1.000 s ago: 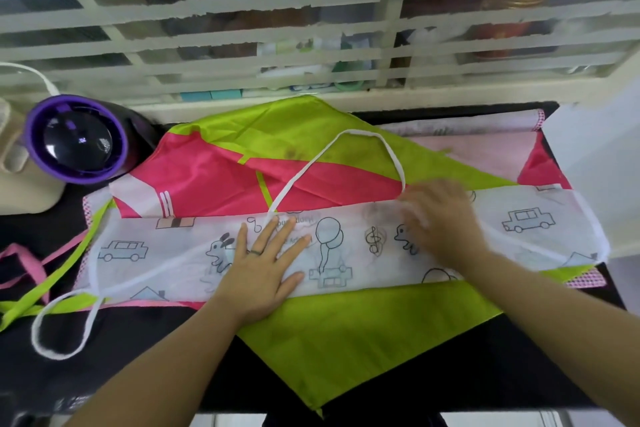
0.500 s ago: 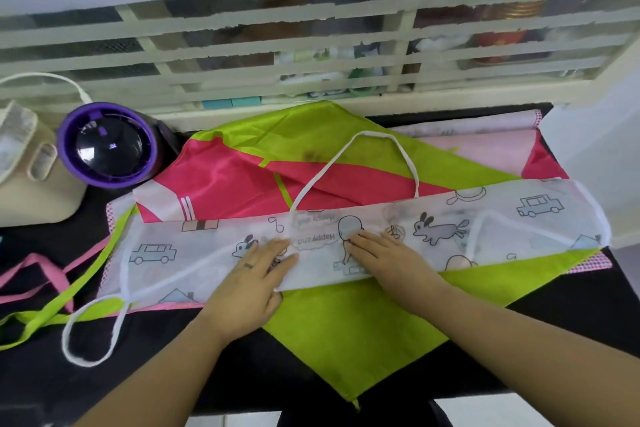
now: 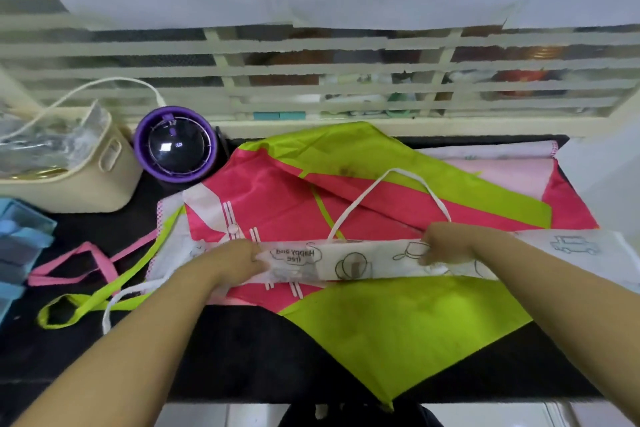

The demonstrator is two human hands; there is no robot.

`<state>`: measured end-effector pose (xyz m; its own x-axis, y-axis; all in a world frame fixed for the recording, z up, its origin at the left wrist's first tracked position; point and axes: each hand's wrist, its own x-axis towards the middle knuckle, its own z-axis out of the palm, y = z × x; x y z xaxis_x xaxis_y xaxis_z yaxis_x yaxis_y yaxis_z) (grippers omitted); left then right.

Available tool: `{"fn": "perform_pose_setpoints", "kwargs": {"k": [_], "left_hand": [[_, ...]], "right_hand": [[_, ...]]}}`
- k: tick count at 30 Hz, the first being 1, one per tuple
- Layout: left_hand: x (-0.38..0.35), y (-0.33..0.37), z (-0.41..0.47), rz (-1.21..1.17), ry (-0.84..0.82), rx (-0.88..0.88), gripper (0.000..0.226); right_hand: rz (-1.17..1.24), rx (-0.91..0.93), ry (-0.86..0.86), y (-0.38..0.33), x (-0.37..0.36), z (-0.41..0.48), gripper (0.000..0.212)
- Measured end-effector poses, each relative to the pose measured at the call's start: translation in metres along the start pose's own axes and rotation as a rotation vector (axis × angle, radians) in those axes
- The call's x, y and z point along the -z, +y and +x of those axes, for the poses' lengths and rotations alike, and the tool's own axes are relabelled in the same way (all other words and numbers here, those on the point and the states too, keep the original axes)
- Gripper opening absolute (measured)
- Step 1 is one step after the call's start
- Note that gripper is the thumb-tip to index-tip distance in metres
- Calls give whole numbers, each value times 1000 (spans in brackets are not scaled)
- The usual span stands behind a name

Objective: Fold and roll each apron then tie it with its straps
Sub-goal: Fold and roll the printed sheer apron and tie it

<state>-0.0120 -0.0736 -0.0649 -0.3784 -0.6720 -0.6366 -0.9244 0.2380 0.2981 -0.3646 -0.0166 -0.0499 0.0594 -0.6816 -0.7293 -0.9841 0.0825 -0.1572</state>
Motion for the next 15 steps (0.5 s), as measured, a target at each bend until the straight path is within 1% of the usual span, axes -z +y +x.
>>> {"fn": "perform_pose_setpoints", "kwargs": {"k": [2,4,6,8,9,10,12,14,15], "left_hand": [[11,-18,-4,4,-26,66,20],[14,-42,-9,-62,13,113,22],[9,-64,-17,-220,110,177,17],[-1,-77,-22,-460,231,243,32],[-5,-79,-24,-526,280,258,34],[-8,-76,-26,-520,310,261,32],[-11,-72,-25,-380,318,269,27],[-8,-70,-23,-290,309,255,24],[-6,-69,-21,-275,296,236,18]], "right_hand": [[45,-41,-17,1,2,3,31],[27,-79,-23,-1,4,5,28],[20,-112,-34,-8,6,8,23],[-63,-148,-51,-20,6,8,13],[-151,-157,-57,-28,5,8,8],[-232,-165,-41,-38,2,7,15],[-314,-134,61,-57,-3,4,29],[-253,-47,185,-73,-5,6,37],[-195,10,220,-80,-7,8,39]]}}
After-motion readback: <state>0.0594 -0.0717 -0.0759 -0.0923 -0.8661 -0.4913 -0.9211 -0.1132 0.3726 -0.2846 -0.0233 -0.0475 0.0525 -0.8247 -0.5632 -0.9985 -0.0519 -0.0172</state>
